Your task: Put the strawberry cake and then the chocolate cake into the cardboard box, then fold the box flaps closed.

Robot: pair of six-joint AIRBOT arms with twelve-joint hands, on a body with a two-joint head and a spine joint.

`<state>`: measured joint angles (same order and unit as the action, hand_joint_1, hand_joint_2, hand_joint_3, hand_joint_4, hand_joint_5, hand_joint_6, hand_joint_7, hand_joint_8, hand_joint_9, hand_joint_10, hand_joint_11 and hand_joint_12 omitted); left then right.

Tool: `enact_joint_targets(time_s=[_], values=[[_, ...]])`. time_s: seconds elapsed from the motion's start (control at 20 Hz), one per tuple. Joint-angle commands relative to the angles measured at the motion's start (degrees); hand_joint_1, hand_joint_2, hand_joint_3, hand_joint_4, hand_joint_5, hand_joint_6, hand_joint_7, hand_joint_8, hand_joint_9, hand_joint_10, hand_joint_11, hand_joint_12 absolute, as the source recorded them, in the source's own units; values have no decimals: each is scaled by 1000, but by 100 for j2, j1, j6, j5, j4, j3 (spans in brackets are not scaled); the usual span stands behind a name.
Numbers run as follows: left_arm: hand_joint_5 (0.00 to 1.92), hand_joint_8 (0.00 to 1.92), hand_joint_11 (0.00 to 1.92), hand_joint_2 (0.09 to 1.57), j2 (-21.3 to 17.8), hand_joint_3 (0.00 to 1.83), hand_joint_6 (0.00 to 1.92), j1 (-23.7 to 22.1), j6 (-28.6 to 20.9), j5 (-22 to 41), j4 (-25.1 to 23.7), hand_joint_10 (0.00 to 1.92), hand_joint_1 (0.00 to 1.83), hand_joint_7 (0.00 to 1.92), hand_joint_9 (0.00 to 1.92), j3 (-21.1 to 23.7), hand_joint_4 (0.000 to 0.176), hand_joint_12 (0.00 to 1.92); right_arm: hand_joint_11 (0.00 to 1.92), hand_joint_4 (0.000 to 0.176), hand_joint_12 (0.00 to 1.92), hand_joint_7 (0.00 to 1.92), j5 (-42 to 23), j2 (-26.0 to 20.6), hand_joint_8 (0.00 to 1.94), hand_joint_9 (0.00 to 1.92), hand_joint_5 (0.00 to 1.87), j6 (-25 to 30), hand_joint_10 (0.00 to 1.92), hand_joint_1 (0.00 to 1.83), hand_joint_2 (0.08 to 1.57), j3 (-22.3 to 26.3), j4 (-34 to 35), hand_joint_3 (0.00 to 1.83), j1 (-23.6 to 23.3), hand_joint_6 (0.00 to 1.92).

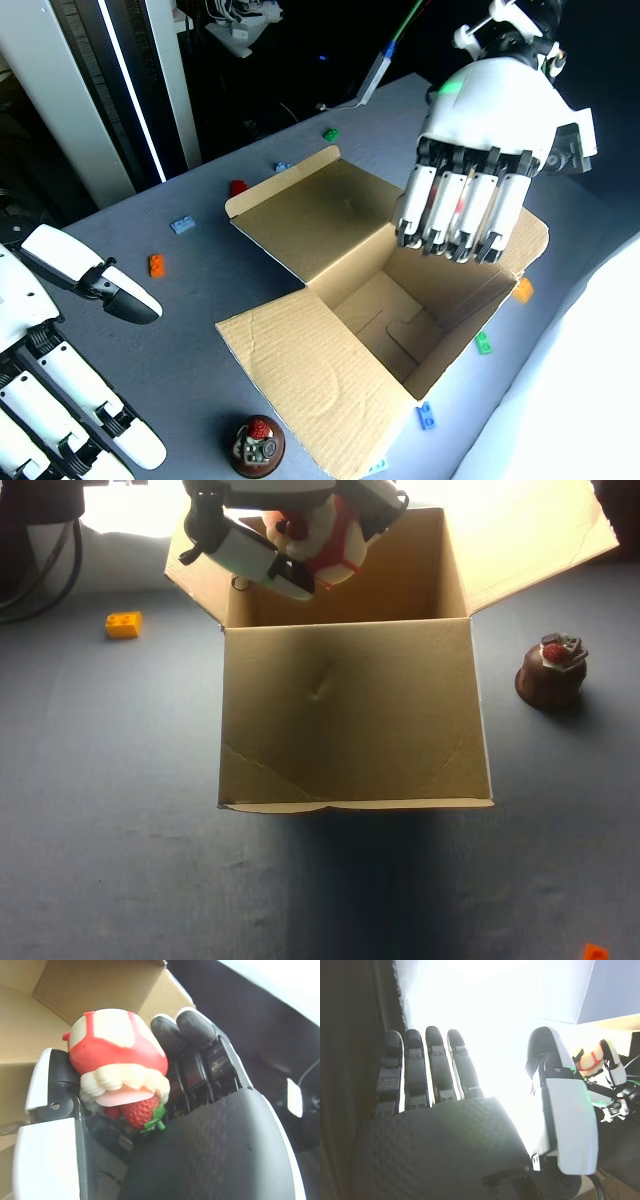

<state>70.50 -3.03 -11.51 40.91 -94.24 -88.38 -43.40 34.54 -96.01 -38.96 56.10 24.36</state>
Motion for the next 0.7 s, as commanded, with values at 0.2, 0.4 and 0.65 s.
enact_joint_targets(time_s=[0.2, 0.4, 0.65], values=[[668, 1627, 290, 1292, -8, 0, 1344, 189, 346, -135, 696, 1516, 1119, 660, 408, 41, 0, 1807, 0, 0, 381, 148, -567, -41, 1, 129, 115, 62, 1, 117, 1216, -127, 42, 2, -22, 1], [667, 1587, 298, 1286, 120, 1, 1366, 306, 596, -168, 893, 1483, 1117, 673, 428, -84, 0, 1802, 0, 0, 412, 156, -567, -36, 2, 134, 128, 80, 1, 124, 1215, -128, 42, 1, -23, 3], [609, 1655, 291, 1312, 287, 1, 1407, 418, 910, -170, 1058, 1538, 1105, 652, 395, -313, 0, 1827, 0, 0, 379, 154, -567, -18, 0, 128, 128, 81, 1, 111, 1214, -134, 41, 0, -23, 1]])
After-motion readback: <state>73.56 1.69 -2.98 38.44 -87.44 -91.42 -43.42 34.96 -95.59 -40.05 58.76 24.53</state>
